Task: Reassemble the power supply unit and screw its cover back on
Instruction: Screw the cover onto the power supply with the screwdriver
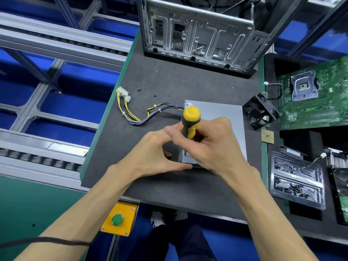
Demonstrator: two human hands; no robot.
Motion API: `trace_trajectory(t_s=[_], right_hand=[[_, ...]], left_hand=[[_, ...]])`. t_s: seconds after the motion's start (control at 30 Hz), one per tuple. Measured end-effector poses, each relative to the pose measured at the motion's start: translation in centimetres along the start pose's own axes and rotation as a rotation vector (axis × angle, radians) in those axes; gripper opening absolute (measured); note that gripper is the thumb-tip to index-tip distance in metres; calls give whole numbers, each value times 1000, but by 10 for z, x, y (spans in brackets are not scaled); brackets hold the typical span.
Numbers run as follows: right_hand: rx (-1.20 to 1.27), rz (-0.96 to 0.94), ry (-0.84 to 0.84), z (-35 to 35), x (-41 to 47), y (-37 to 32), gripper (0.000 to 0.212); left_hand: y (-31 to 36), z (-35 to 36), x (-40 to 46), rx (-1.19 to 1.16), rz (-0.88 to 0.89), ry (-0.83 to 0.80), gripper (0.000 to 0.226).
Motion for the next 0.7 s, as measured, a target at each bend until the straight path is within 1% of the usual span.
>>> trace_trajectory(t_s=[0.07,0.13,0.2,0.23,0.27,0.3,0.37,0.4,0.43,0.5,0.57,0.63,0.7], right_hand=[[16,-10,26,4,-2,-1,49],[19,-30,43,6,-3,-3,47],[30,-40,61,7,-5,-4,45],[37,-31,69,6,-5,-4,45],[39,-22,73,5,-6,-3,45],[36,-17,77,5,-7,-2,46],[21,-20,97,4,-7,-4,47],[15,-23,111,3,-7,-6,47],[11,-26,119,3,-6,-8,45],[13,2,109,2,-7,-7,37],[40,66,71,2,-11,-2,24],[36,85,65,0,-15,1,31],[43,76,66,-1,-16,1,32]], left_hand=[[-5,0,0,77,-56,-18,62],[-6,0,-3,195,-120,-100,55],[3,-10,-8,200,-131,-205,46],[12,-21,-10,171,-121,-205,51],[20,-37,-12,114,-127,-158,57],[31,-54,-14,34,-146,-78,56],[61,-81,-20,-185,-97,102,36],[80,-86,-24,-274,-48,162,33],[100,-85,-27,-316,-5,195,36],[130,-69,-30,-317,35,206,38],[139,-50,-27,-342,8,181,36],[137,-39,-21,-371,-18,196,37],[136,-35,-15,-364,-10,208,39]])
Point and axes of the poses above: each hand's wrist, its own x-axis towards the middle knuckle, its own z-axis out of the palm, y = z × x, the point moved 7 cm from there along x, towards the middle knuckle, and after that the axes turned 13 degrees about -z, right-handed, at the moved point
